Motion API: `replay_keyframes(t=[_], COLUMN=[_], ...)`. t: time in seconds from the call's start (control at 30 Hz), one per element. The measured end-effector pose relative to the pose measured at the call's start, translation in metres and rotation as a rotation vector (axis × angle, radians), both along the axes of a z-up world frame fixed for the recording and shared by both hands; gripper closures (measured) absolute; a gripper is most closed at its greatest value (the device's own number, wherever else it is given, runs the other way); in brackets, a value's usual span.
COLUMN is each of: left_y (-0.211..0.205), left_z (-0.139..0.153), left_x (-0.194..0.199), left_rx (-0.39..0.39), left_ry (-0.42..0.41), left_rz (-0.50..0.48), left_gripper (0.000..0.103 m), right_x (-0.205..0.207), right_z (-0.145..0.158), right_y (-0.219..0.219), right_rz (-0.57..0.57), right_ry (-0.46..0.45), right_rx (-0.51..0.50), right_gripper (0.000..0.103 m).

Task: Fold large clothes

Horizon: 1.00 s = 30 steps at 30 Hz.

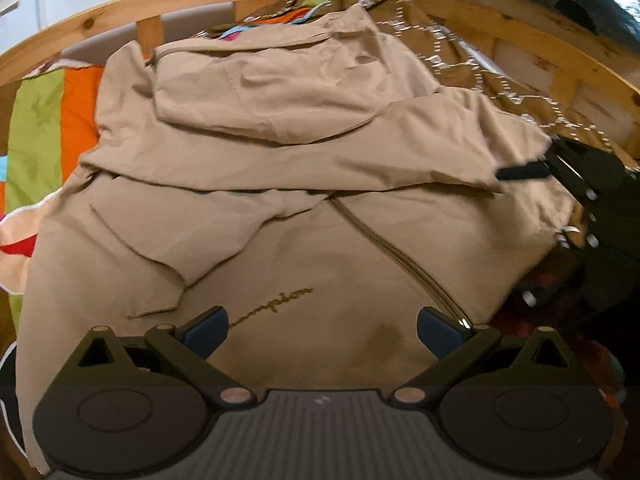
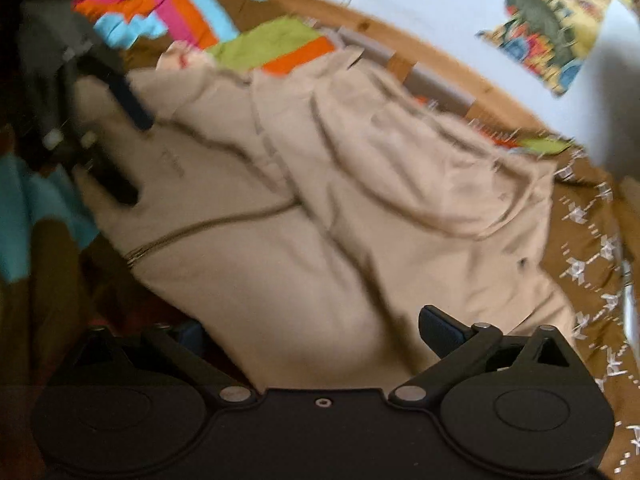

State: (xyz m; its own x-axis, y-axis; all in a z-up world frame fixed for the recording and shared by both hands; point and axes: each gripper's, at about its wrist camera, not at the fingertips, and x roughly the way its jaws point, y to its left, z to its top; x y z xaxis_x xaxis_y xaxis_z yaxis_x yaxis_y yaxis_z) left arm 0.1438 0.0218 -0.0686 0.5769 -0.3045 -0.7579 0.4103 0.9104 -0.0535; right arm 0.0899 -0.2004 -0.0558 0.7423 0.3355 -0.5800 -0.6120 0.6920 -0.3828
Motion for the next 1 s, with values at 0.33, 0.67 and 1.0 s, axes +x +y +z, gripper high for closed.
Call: replay_keyframes(t=[0.33,0.67,1.0], left_y=[-0.033,-0.008,0.011], left_z=[-0.004,-0.007,-0.020], left_x=[-0.027,-0.014,-0.022], left_rx=[0.255,0.337,0.545], left_ry=[-0.124,-0.061,-0.139], left_rz=[-0.164,-0.076,-0.018], left_gripper=[0.001,0.002,0.012], right_x=[0.072,0.068,0.066], right_z=[0.048,0.042,0.042], right_y=[-0.029,-0.031,-0.033], right_rz=[-0.142,-0.147,-0.152], right_ry=[0.201,0.205,0.220], right_rx=[0.414,0.430,0.438], right_gripper=[0.008,0.008,0.008])
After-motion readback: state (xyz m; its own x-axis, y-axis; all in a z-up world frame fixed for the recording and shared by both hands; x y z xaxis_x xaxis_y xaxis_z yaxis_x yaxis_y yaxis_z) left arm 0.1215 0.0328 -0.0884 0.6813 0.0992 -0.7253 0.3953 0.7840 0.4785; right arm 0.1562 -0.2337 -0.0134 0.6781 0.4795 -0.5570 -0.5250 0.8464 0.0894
